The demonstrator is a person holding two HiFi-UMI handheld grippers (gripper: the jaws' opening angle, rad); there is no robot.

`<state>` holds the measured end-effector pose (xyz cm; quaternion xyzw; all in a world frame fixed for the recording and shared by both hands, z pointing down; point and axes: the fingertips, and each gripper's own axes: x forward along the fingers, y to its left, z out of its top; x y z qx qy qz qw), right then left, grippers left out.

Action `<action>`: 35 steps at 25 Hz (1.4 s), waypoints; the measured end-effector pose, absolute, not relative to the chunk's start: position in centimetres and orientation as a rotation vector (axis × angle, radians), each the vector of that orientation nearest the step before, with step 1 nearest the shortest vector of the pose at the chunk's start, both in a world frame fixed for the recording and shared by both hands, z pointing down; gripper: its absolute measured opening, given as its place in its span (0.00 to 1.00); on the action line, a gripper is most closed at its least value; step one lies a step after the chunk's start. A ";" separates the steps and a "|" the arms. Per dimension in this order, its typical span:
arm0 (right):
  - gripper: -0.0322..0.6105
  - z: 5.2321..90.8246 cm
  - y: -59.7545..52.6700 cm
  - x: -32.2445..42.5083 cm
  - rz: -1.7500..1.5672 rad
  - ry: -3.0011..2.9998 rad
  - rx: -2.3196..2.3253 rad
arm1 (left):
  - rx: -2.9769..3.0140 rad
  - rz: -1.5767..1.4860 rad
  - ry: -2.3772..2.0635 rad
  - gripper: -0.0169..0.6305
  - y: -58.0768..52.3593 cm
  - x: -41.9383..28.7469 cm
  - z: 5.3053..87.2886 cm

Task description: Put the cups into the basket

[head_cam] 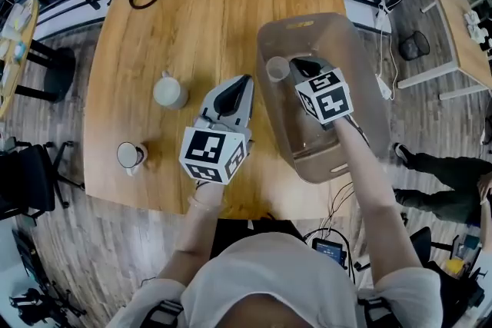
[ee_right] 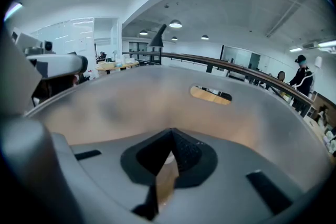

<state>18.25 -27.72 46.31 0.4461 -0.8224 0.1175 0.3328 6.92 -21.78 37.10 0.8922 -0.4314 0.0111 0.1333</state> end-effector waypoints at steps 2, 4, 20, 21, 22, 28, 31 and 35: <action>0.07 45.2 -27.4 18.6 0.294 -2.154 1.193 | 2.603 0.032 -1.243 0.04 -21.4 7.1 36.6; 0.07 44.0 -27.1 18.9 0.269 -2.157 1.225 | 2.615 0.033 -1.238 0.04 -21.0 7.3 36.2; 0.07 33.4 -22.4 19.7 0.137 -2.278 1.528 | 2.670 -0.026 -1.159 0.04 -17.6 8.2 33.4; 0.07 33.0 -22.0 19.7 0.132 -2.283 1.543 | 2.673 -0.030 -1.155 0.04 -17.3 8.1 33.2; 0.07 32.5 -21.5 19.7 0.126 -2.286 1.556 | 2.676 -0.034 -1.152 0.04 -17.0 8.1 33.0; 0.07 30.4 -18.4 19.0 0.098 -2.309 1.626 | 2.700 -0.061 -1.130 0.04 -15.1 7.6 31.9; 0.07 29.6 -17.2 18.5 0.077 -2.322 1.661 | 2.705 -0.071 -1.125 0.04 -14.5 7.4 31.7; 0.07 28.0 -15.1 18.0 0.046 -2.366 1.728 | 2.714 -0.081 -1.112 0.04 -13.2 7.3 31.6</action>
